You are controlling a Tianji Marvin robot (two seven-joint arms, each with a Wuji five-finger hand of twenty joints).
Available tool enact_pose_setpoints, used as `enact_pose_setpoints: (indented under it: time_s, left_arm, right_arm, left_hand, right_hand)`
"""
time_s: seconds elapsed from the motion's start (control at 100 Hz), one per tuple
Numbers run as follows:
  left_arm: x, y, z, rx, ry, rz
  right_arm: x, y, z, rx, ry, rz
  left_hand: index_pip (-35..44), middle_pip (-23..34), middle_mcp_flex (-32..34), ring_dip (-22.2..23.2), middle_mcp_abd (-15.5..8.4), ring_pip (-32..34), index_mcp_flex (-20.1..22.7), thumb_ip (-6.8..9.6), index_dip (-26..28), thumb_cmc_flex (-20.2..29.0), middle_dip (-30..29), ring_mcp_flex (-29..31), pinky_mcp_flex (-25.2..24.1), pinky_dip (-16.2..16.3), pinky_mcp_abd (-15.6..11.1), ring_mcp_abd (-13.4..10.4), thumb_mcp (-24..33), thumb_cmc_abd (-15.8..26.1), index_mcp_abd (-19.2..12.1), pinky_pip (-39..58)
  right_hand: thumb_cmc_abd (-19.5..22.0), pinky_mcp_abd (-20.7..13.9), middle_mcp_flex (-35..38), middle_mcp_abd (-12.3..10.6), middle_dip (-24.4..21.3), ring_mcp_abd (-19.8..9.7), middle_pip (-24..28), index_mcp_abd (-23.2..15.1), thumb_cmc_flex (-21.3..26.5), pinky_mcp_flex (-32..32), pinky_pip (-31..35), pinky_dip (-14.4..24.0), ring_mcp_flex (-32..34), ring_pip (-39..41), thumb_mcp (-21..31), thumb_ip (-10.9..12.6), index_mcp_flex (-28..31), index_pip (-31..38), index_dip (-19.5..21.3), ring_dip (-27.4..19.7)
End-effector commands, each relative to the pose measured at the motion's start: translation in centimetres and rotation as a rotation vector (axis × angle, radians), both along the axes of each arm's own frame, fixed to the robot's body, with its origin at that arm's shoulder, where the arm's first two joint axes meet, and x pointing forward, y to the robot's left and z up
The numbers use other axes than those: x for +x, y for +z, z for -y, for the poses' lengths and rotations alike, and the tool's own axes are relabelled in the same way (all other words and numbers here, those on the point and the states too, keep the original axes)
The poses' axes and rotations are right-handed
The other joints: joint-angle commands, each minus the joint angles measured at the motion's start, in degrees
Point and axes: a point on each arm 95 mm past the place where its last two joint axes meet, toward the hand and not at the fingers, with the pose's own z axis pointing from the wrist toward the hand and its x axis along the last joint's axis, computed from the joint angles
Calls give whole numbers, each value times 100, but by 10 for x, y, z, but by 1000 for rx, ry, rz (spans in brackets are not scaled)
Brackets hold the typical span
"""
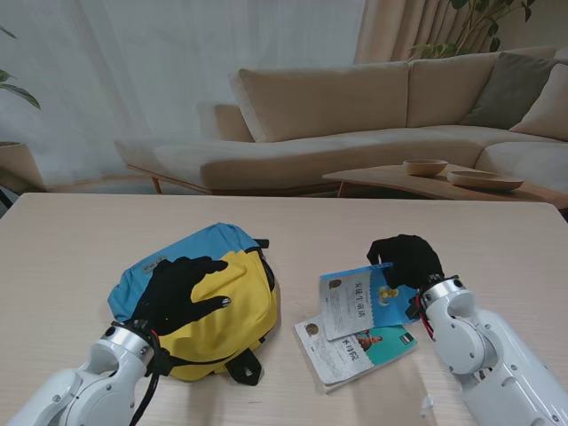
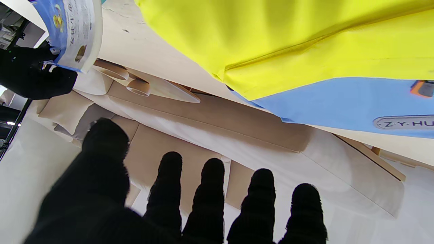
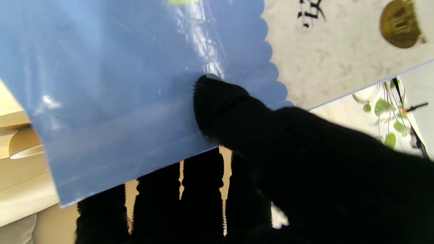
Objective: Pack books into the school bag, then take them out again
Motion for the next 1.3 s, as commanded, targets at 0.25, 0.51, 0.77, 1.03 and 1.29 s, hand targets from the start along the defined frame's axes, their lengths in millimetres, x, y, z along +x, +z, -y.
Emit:
enact_pose_setpoints:
  time_s: [0.25, 0.51, 0.77, 1.03, 1.29]
  left_arm:
    - [11, 6, 16, -81, -85, -31]
    - [33, 7, 31, -124, -185, -60]
    - [55, 5, 49, -177, -243, -79]
    - [65, 4, 62, -246, -268, -121]
    - [68, 6, 73, -286, -303, -138]
  right_arm:
    - [-13, 47, -9, 144, -16, 74]
    - [-16, 70, -25, 216, -24, 134]
    - [-25, 81, -52, 302, 17, 136]
    - [-41, 87, -80, 360, 77, 136]
    - [-50, 88, -104, 412, 98, 119]
  left_hand:
    - [-28, 31, -31, 63, 57, 1, -110, 145, -78, -273, 4, -103, 87, 218, 57, -40, 0, -100, 52, -136]
    - [89, 133, -553, 84, -163, 13, -861, -208, -1, -1159, 59, -287, 94, 432, -47, -194, 1489, -911, 52, -111]
    - [-443, 180, -1056, 71, -313, 5, -1121, -382, -251, -1552, 61, -459, 37, 434, -159, -313, 2299, -1436, 111, -126]
    - [-209, 298, -936, 134, -239, 102, -1091, -370, -58, -1433, 126, -389, 90, 477, -123, -276, 2234, -1392, 193, -81]
    - [639, 690, -288, 305, -105, 444, -747, -244, 341, -990, 336, 26, 393, 625, 9, -210, 2336, -1293, 294, 195]
  right_hand:
    - [894, 266, 845, 346, 780, 580, 2025, -361, 1248, 89, 360, 245, 621, 1424, 936, 975, 1748, 1358, 1061, 322]
    - [794, 340, 898, 432, 785, 670, 2011, -294, 1297, 112, 424, 296, 677, 1470, 936, 1069, 1772, 1363, 1142, 313]
    - [734, 398, 928, 484, 780, 711, 2011, -253, 1309, 133, 451, 310, 715, 1498, 936, 1177, 1783, 1378, 1170, 305]
    - [720, 446, 954, 495, 771, 727, 2010, -235, 1308, 166, 473, 275, 759, 1511, 936, 1240, 1785, 1382, 1175, 300]
    - [704, 478, 960, 510, 765, 742, 2003, -225, 1311, 183, 495, 220, 769, 1506, 936, 1271, 1789, 1387, 1178, 296]
